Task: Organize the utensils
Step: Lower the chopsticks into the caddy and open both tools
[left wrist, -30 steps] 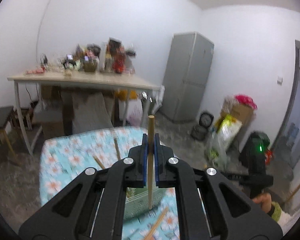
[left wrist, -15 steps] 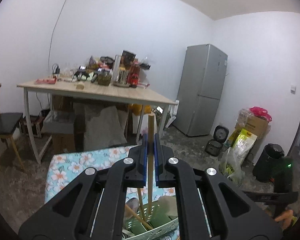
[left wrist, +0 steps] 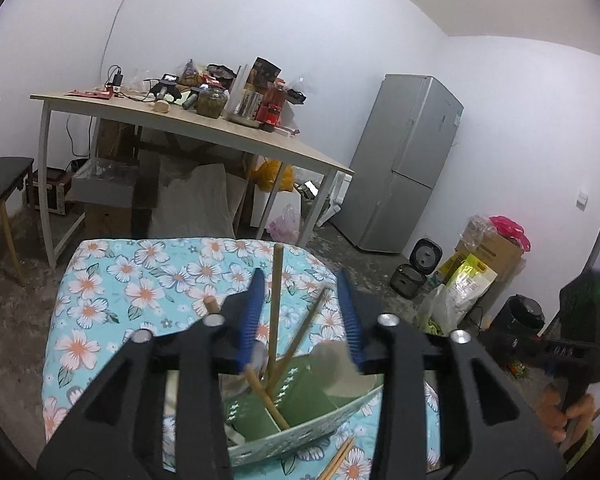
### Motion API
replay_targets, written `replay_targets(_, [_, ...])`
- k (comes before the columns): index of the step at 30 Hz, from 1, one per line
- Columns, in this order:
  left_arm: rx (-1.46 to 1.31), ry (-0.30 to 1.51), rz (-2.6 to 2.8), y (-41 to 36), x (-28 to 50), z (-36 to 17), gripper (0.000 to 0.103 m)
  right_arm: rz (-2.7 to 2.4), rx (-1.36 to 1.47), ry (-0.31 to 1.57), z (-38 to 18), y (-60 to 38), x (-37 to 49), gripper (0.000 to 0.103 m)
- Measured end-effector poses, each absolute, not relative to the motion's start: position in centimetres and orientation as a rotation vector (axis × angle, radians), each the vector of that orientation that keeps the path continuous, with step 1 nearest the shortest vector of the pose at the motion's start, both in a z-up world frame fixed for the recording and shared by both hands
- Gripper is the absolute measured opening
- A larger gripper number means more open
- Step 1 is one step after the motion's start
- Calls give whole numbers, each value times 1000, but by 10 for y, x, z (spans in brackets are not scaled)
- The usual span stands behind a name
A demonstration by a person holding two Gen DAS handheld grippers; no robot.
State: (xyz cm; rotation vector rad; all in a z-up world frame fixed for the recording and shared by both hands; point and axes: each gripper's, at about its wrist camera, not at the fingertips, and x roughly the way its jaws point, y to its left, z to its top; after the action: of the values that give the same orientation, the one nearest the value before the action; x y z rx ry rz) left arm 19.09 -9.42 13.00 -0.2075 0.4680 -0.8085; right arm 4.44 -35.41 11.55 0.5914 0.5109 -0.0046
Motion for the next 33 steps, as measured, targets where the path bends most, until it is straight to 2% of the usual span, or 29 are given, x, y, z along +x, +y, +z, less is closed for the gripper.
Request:
replay_targets(7, [-219,454,-777,-73,181,132,53,60,509,415,166,-340,45,6])
replay_targets(14, [-208,451,-723,-47,166,128,59,169,412,260,235,-323,57,6])
replay_targets(20, [-163,473,-671,-31,155,116,65,235,320,151,272,-299,78,6])
replay_targets(27, [-182,521,-637,-12,151,96,65,235,242,144,266,-279,121,6])
replay_targets(33, [-179,543,-633,-11,151,89,65,214,209,210,220,-270,151,6])
